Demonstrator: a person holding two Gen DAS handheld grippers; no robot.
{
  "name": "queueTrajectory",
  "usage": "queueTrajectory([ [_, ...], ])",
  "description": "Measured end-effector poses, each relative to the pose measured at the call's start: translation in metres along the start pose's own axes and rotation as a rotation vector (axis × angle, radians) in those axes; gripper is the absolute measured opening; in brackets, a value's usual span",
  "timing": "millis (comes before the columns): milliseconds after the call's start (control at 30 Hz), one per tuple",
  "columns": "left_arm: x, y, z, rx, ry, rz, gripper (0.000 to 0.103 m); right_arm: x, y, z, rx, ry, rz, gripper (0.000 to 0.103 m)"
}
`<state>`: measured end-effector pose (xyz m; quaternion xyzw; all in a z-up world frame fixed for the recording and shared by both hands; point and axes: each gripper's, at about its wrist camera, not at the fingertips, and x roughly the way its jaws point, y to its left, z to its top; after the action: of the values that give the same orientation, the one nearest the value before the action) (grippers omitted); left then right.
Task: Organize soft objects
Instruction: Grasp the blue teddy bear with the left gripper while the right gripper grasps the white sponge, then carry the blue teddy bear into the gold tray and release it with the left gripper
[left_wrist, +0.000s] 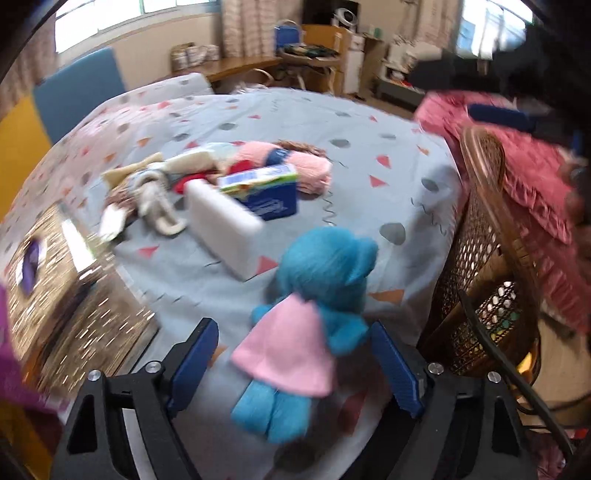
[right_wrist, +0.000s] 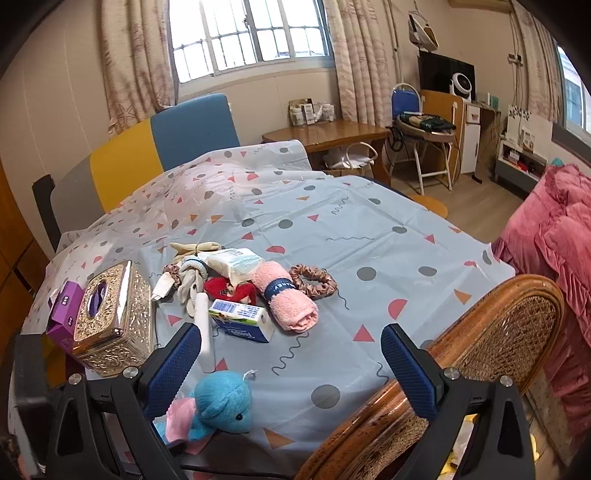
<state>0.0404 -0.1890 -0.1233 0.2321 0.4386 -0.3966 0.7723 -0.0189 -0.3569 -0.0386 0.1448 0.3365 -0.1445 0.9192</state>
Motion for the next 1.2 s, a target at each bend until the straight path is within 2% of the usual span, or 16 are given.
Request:
queueTrajectory([
  [67,0.016,-0.004,0.001,0.016,0.035,0.008,0.067,0.001,-0.002,0.0,0.0,0.003,-0.005,0.1],
  [100,0.027,-0.002,0.0,0.0,0.068,-0.019,0.039,0.002,-0.002,0.001,-0.001,0.003,-0.007,0.1],
  [133,0.032,0.001,-0.001,-0.025,0.081,-0.035,0.035,0.002,-0.003,0.001,-0.001,0.004,-0.008,0.1],
  [200,0.026,0.008,-0.004,-0.068,0.042,-0.068,0.032,0.004,-0.004,0.002,-0.005,0.006,-0.008,0.1],
  [333,0.0,0.023,-0.011,-0.132,-0.017,-0.103,0.03,0.011,-0.004,0.007,0.0,0.025,0.009,0.1],
  [433,-0.023,0.041,-0.015,-0.189,-0.063,-0.124,0.03,0.023,-0.003,0.012,0.031,0.062,0.061,0.099],
  [533,-0.046,0.062,-0.011,-0.255,-0.112,-0.133,0.03,0.043,0.001,0.017,0.046,0.119,0.093,0.091],
  [667,-0.074,0.086,0.001,-0.32,-0.187,-0.127,0.03,0.073,0.012,0.018,0.046,0.218,0.131,0.076],
  [767,-0.086,0.104,0.018,-0.354,-0.219,-0.088,0.03,0.096,0.028,0.014,0.022,0.315,0.17,0.068],
  [867,-0.091,0.128,0.031,-0.408,-0.239,-0.067,0.031,0.115,0.054,0.007,-0.041,0.383,0.201,0.068],
  [1000,-0.101,0.169,0.044,-0.506,-0.269,-0.014,0.031,0.138,0.08,0.0,-0.099,0.43,0.204,0.068],
  [1200,-0.132,0.229,0.038,-0.638,-0.344,0.106,0.031,0.177,0.103,-0.008,-0.161,0.496,0.176,0.066],
])
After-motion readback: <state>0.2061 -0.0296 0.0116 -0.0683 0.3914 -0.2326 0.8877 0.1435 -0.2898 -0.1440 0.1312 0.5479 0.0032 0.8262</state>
